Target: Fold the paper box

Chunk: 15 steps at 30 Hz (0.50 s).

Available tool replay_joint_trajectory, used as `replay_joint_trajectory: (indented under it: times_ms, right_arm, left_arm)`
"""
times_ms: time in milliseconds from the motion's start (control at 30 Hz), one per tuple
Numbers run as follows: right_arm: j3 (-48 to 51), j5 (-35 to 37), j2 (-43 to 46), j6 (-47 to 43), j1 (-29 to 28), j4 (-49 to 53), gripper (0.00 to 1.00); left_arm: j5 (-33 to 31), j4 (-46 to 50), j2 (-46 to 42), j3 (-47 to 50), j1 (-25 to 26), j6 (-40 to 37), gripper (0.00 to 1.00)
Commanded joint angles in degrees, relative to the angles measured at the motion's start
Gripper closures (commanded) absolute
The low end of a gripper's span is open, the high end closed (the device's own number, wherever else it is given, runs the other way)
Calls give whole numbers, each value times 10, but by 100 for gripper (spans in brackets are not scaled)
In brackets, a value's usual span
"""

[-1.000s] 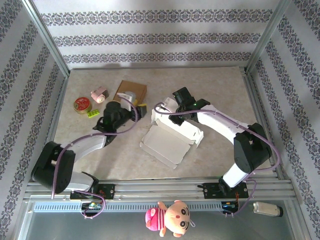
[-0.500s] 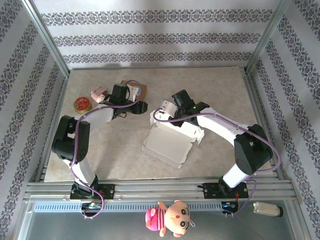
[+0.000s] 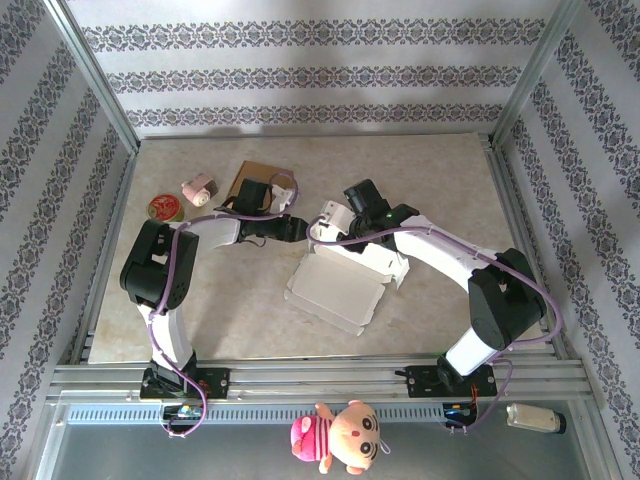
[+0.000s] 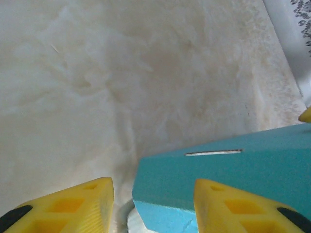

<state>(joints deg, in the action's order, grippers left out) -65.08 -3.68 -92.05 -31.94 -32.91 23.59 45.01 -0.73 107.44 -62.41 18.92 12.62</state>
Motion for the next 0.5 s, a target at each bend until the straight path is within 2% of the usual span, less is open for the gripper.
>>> replay_joint_trajectory:
  times_ms: [0,267,333,467]
  right_arm:
    - [11,13,6,-10,-5,-18,83]
    - [25,16,10,-10,-7,-23,82]
    - [32,18,14,-13,-7,-26,82]
    - [39,16,21,-19,-7,-24,82]
  left_arm:
    - [36,-52,-22,13,13,38,53]
    - [4,-77,-17,61,38,32,52]
    - [-15,-95,-30,86,38,26,47]
    - [-54,-122,-74,126,38,-36,42]
